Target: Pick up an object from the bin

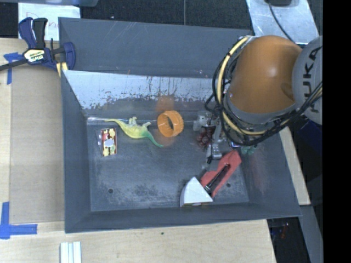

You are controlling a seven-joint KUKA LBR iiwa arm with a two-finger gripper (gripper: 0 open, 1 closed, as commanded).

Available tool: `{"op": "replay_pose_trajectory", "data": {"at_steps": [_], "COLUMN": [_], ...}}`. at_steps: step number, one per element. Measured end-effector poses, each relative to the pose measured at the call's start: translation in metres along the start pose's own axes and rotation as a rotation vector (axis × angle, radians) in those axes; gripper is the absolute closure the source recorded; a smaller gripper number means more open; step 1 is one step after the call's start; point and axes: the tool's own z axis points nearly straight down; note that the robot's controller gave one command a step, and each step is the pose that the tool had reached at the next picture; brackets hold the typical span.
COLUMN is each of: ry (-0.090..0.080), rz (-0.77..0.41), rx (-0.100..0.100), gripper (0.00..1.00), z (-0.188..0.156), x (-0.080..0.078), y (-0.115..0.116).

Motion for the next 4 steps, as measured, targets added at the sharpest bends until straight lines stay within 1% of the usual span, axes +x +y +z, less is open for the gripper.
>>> {"op": "replay_pose_trajectory", "data": {"at_steps": [1, 2, 3, 4], "ry": [-0.007, -0.012, -0.018, -0.012], "rz": [0.001, -0.086, -0.365, -0.542], "rx": [0.000, 0.001, 0.002, 0.003], "gripper": [0.00, 0.00, 0.00, 0.00], "z": [-0.003, 0.054, 0.072, 0.101], "x": [-0.002, 0.001, -0.033, -0.016], "y": [0.000, -0.028, -0.080, -0.098]}}
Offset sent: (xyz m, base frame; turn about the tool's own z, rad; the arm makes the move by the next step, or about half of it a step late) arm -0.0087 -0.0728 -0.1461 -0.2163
